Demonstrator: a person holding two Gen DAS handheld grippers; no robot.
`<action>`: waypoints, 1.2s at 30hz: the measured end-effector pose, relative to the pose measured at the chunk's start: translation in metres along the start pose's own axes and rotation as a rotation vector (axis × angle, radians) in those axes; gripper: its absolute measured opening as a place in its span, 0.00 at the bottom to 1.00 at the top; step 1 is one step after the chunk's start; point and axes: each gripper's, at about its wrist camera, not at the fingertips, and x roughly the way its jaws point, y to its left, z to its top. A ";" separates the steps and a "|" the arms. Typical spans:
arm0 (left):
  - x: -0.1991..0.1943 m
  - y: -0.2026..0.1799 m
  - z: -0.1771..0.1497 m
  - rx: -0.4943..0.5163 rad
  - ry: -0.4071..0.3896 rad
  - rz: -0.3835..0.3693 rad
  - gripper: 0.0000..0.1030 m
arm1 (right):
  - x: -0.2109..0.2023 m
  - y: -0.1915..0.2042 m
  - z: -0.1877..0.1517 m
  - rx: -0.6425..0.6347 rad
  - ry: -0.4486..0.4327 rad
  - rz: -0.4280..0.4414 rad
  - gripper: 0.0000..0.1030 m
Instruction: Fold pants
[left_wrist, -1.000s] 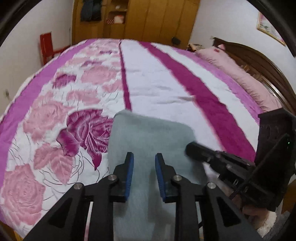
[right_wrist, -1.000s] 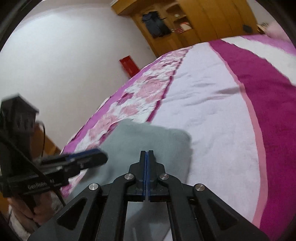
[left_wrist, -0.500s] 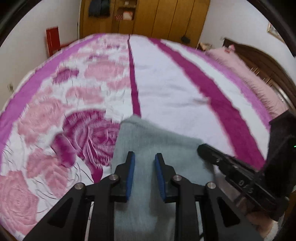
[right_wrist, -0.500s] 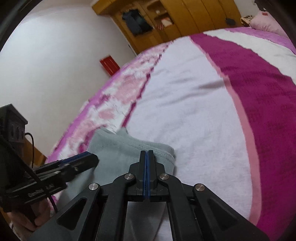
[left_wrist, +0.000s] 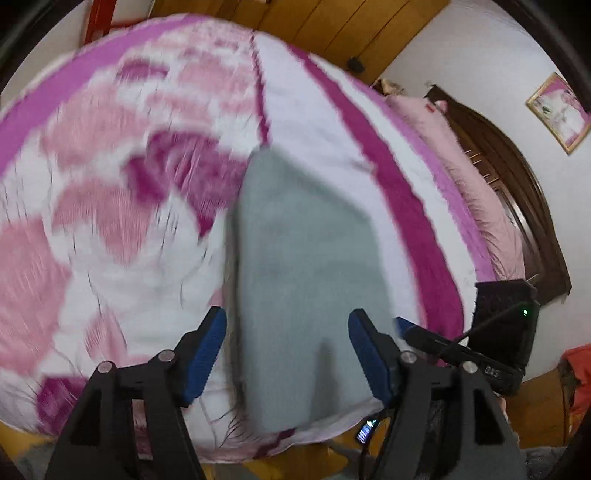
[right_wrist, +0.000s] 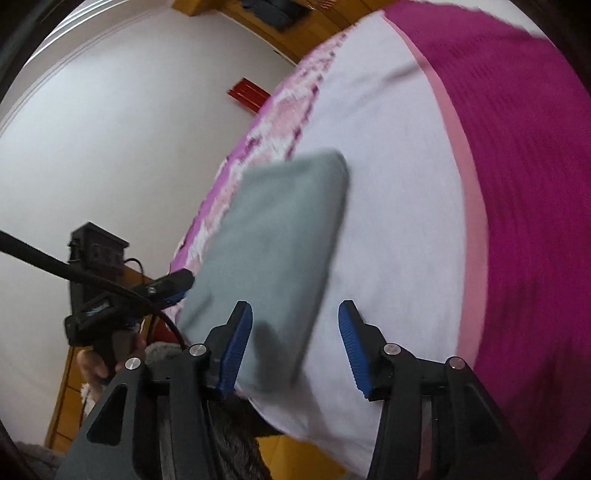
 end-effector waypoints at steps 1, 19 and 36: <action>0.011 0.006 -0.004 -0.029 0.030 0.005 0.70 | 0.001 0.001 0.000 -0.008 -0.012 -0.001 0.45; 0.031 -0.008 0.041 -0.020 -0.057 -0.093 0.35 | 0.041 0.002 0.057 0.034 0.013 0.083 0.25; 0.121 -0.172 0.191 0.116 -0.105 -0.228 0.36 | -0.078 -0.068 0.248 -0.116 -0.046 -0.098 0.28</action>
